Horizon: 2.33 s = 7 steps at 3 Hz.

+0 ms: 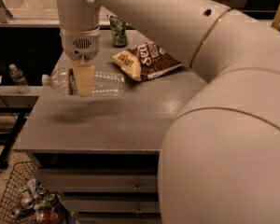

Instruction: Knock water bottle over

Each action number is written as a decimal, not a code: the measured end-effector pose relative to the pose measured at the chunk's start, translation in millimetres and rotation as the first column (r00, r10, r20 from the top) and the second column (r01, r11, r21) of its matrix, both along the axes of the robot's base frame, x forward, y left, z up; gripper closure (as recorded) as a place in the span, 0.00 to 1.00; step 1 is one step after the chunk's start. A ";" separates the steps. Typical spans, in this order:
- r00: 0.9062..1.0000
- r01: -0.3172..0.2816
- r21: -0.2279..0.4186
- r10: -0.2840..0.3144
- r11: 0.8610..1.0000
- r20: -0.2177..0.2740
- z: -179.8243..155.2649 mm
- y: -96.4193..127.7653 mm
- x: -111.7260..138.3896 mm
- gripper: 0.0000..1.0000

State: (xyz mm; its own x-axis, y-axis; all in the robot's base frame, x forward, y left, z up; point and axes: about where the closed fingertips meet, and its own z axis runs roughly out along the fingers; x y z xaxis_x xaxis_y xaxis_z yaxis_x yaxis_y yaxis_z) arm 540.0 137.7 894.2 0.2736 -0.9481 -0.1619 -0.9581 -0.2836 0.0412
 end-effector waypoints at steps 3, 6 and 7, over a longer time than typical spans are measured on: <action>0.988 0.124 -0.131 -0.110 0.984 0.113 -31.2 -8.2 -5.5 1.00; 0.984 0.141 -0.114 -0.126 0.983 0.126 -41.6 -5.6 -5.3 0.64; 0.983 0.141 -0.107 -0.127 0.984 0.131 -42.0 -3.9 -4.3 0.39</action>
Offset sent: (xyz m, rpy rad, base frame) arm -0.0141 -0.0228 -0.0352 -0.2385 -0.0999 -0.1336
